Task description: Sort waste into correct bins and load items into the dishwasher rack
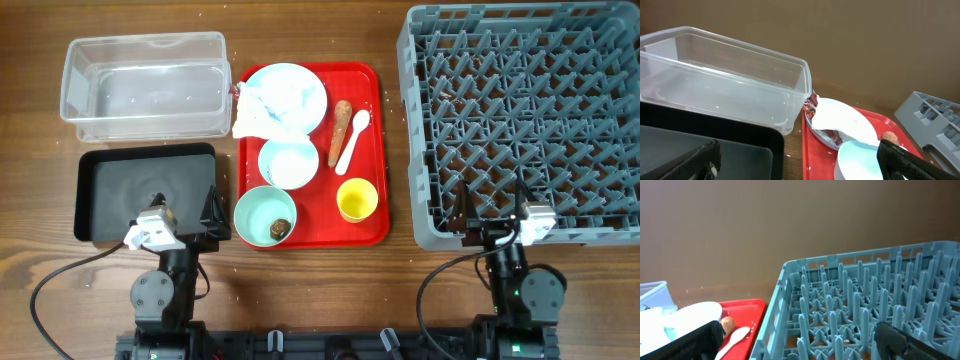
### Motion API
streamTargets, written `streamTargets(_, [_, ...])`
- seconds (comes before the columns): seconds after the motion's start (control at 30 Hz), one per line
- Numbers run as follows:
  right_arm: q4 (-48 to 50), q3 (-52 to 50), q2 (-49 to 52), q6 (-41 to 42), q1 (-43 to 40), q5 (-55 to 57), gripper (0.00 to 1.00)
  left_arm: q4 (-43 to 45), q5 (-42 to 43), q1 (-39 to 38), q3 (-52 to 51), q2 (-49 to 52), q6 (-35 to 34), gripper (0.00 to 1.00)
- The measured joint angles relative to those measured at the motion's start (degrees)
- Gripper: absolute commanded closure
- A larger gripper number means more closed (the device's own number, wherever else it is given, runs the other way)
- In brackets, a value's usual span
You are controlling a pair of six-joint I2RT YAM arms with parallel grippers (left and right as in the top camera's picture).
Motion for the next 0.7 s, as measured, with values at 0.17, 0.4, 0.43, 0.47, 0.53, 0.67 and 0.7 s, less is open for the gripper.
streamTargets(0.17, [2.21, 0.15, 0.0, -0.92, 0.0, -1.57, 0.0, 0.63, -0.22, 0.0, 0.11, 0.0, 0.0, 0.0])
streamTargets(0.4, [2.23, 10.64, 9.42, -6.27, 0.0, -4.11, 0.0, -7.89, -2.19, 0.02, 13.09, 12.28, 0.04, 0.0])
streamTargets(0.43, [2.25, 13.64, 13.64, -6.58, 0.0, -4.42, 0.0, -7.98, -2.32, 0.04, 17.35, 17.86, 0.11, 0.0])
streamTargets(0.47, [2.16, 15.76, 16.7, -6.73, 0.0, -4.87, 0.0, -8.46, -2.29, 0.04, 20.98, 22.38, 0.15, 0.0])
streamTargets(0.53, [1.66, 22.45, 26.01, -7.13, 0.0, -6.69, 0.0, -11.52, -1.27, 0.07, 30.56, 34.18, 0.39, 0.0])
streamTargets(0.67, [-3.1, 33.33, 39.36, -7.32, 0.0, -9.84, 0.0, -24.92, 0.09, -0.48, 53.86, 57.24, 1.07, 0.0])
streamTargets(0.7, [-4.83, 35.89, 42.05, -7.3, 0.0, -10.54, 0.0, -29.27, 0.13, -1.27, 60.98, 63.28, 1.2, 0.0])
